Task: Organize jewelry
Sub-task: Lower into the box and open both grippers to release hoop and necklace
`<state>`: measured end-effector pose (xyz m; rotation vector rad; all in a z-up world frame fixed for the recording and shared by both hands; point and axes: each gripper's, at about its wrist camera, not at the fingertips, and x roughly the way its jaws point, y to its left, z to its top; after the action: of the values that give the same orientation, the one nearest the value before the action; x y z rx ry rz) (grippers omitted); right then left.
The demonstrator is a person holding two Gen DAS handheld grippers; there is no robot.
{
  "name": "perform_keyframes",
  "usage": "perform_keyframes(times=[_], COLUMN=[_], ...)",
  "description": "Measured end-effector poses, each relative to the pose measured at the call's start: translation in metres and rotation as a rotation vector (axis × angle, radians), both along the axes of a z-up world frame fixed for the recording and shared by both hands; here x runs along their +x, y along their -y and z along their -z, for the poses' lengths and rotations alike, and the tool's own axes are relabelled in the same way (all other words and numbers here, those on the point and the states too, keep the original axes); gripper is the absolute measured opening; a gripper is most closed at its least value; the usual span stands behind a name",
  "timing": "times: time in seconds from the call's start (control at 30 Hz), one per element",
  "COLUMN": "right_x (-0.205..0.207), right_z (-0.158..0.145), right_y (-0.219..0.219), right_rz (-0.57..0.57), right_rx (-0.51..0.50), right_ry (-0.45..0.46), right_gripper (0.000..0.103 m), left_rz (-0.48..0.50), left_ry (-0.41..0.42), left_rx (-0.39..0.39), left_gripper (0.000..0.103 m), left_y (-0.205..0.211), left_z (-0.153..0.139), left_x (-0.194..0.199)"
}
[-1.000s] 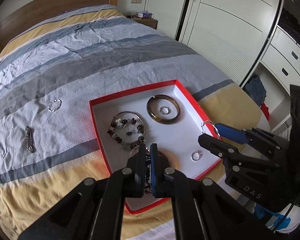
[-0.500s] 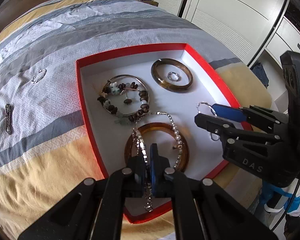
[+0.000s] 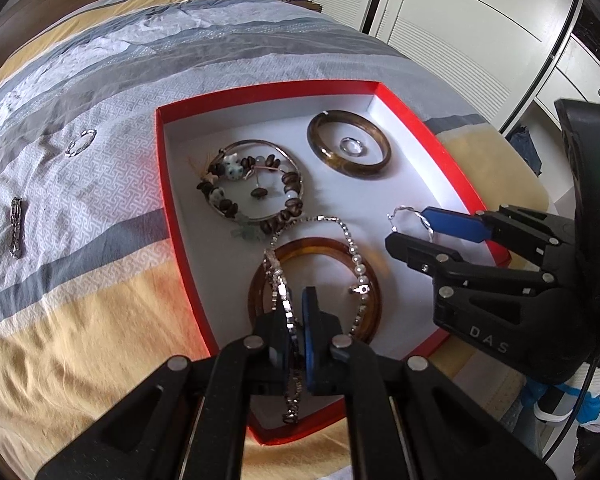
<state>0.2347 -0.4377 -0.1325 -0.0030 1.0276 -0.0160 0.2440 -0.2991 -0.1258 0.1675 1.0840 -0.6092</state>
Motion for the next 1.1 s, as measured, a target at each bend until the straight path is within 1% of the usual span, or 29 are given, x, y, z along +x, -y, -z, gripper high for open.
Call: perform_keyframes(times=[0.4,0.47,0.57,0.63,0.7,0.77,0.97,1.1], right_x=[-0.001,-0.001,-0.001,-0.001,-0.002,-0.004,-0.013,-0.023], right_z=[-0.001,-0.001,-0.001,-0.001,-0.002,-0.003,-0.021,-0.038], right_y=[0.001,0.002,0.001,0.001,0.001,0.001,0.000,0.000], right_rz=[-0.003,-0.004,-0.004,-0.004,-0.002,0.001,0.006,0.017], right_rx=[-0.021,-0.023,-0.023,-0.024,-0.021,-0.016,-0.007,-0.006], right_ry=[-0.035,-0.037,-0.041,-0.043,-0.044,-0.042,0.003,0.035], right_gripper=[0.040,0.040,0.040,0.040,0.040,0.040,0.040,0.041], left_rz=[-0.010,-0.010,-0.010,-0.010,-0.012,-0.014,-0.017,-0.016], left_ry=[-0.007,-0.005,-0.002,0.000,0.004,0.009,0.026,0.047], left_rx=[0.002,0.002,0.000,-0.005,-0.008,-0.011,-0.027,-0.038], left_gripper=[0.006,0.008,0.013,0.020,0.023,0.023,0.024,0.029], left_y=[-0.002,-0.002,-0.002,-0.002,-0.002,-0.002,-0.004,-0.006], left_z=[-0.003,-0.003,-0.004,-0.006,-0.008,-0.011,-0.026,-0.039], left_x=[-0.001,-0.002,-0.003,-0.004,-0.005,-0.007,-0.012,-0.019])
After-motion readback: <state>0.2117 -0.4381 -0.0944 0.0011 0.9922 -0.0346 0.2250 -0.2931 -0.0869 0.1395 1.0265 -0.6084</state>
